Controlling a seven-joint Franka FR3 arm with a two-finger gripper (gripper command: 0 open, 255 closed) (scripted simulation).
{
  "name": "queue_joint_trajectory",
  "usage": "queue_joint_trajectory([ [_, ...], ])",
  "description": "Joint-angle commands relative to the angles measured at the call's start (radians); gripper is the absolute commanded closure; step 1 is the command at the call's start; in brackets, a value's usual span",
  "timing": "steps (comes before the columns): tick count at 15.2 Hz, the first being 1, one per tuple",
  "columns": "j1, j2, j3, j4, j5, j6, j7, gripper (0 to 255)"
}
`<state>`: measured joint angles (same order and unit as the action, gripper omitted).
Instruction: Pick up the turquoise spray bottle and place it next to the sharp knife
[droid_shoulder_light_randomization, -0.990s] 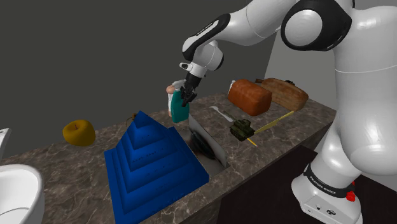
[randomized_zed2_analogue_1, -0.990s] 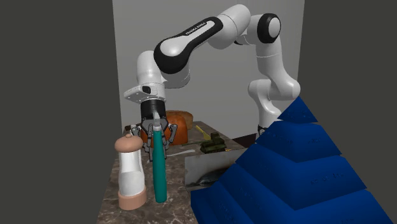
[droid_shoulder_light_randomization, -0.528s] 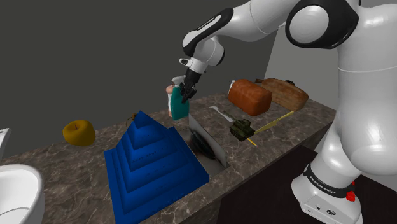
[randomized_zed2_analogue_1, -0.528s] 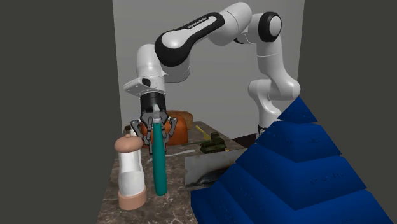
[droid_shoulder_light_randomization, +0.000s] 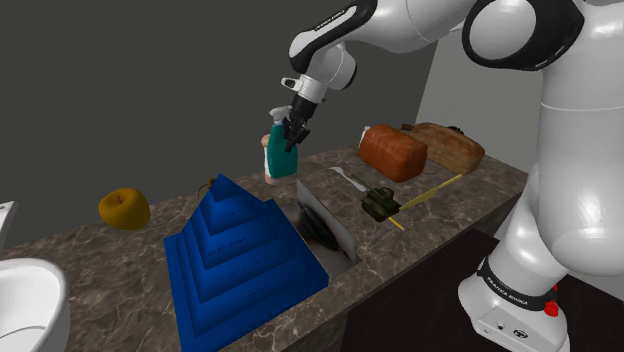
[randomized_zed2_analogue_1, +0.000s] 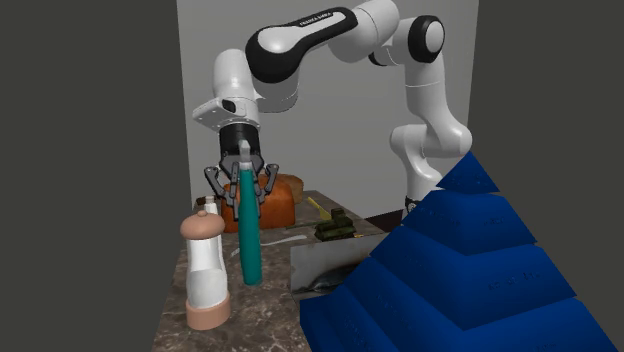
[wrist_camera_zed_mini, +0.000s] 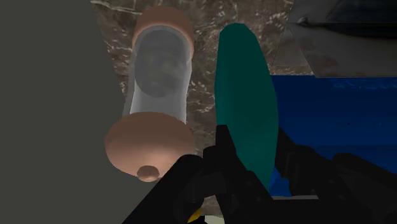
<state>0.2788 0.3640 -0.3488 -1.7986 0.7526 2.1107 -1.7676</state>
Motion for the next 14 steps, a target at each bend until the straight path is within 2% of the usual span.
queue_joint_trajectory([
  [1, 0.002, -0.012, -0.004, 0.012, -0.013, -0.018, 0.018, 255],
  [14, 0.007, -0.077, -0.023, 0.091, -0.078, -0.132, 0.111, 255],
])
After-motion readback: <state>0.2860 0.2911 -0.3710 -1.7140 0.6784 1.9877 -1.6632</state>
